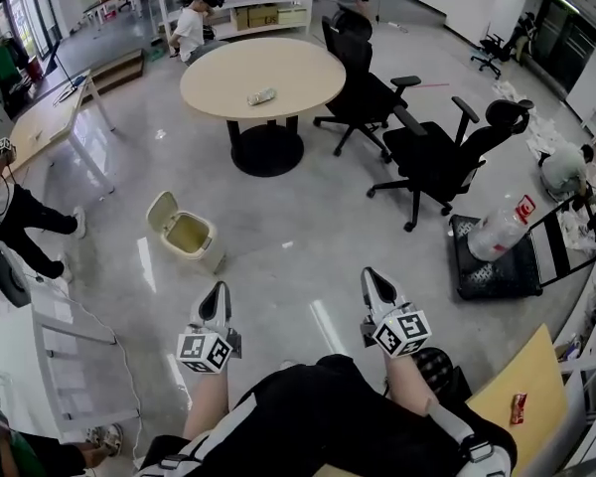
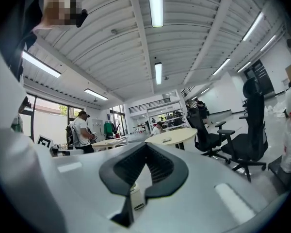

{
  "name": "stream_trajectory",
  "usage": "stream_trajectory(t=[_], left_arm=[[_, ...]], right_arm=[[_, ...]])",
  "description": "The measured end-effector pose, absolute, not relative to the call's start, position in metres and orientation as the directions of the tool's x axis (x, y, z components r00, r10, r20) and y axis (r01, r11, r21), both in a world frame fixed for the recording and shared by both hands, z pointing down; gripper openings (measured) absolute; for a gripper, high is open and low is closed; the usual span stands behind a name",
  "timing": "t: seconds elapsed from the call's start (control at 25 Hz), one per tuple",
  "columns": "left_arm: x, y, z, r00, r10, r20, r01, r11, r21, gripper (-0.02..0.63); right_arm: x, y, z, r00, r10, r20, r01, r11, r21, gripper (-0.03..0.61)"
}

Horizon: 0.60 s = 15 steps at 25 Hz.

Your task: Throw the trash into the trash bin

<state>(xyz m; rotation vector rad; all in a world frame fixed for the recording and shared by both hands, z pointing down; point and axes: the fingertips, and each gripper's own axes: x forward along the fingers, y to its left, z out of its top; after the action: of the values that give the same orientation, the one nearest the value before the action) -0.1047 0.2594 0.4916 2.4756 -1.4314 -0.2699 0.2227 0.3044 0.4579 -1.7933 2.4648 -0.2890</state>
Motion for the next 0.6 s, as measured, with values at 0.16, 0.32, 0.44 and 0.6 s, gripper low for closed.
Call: stream_trajectory(t=[0.16,0.32,0.44,0.6], left_arm=[[-0.092,0.245,0.508,0.519,-0.855,-0.005,-0.802,-0.489,0.344,0.002],[-0.082,0.22,0.504,0.535,-0.844,-0.021,-0.798,-0.514,0.315,0.002],[-0.086,0.195,0.498,0.516,-0.856,-0.025,-0.815,-0.499,0.293,0.002],[-0.082,0.165,0.484,0.476,-0.878,-0.048,-0.841,-0.47,0.269,0.002]], right_arm=[[0.229,0.288,0.482,-0.297,-0.948,0.114,-0.938,0.268,-0.22,0.006],[0.226,0.257,0.505,-0.31,-0.938,0.155,-0.938,0.274,-0.212,0.006],[0.222,0.221,0.497,-0.326,-0.939,0.112,-0.93,0.296,-0.218,0.006],[0.232,0.174,0.485,-0.359,-0.931,0.071,-0.918,0.338,-0.209,0.006]])
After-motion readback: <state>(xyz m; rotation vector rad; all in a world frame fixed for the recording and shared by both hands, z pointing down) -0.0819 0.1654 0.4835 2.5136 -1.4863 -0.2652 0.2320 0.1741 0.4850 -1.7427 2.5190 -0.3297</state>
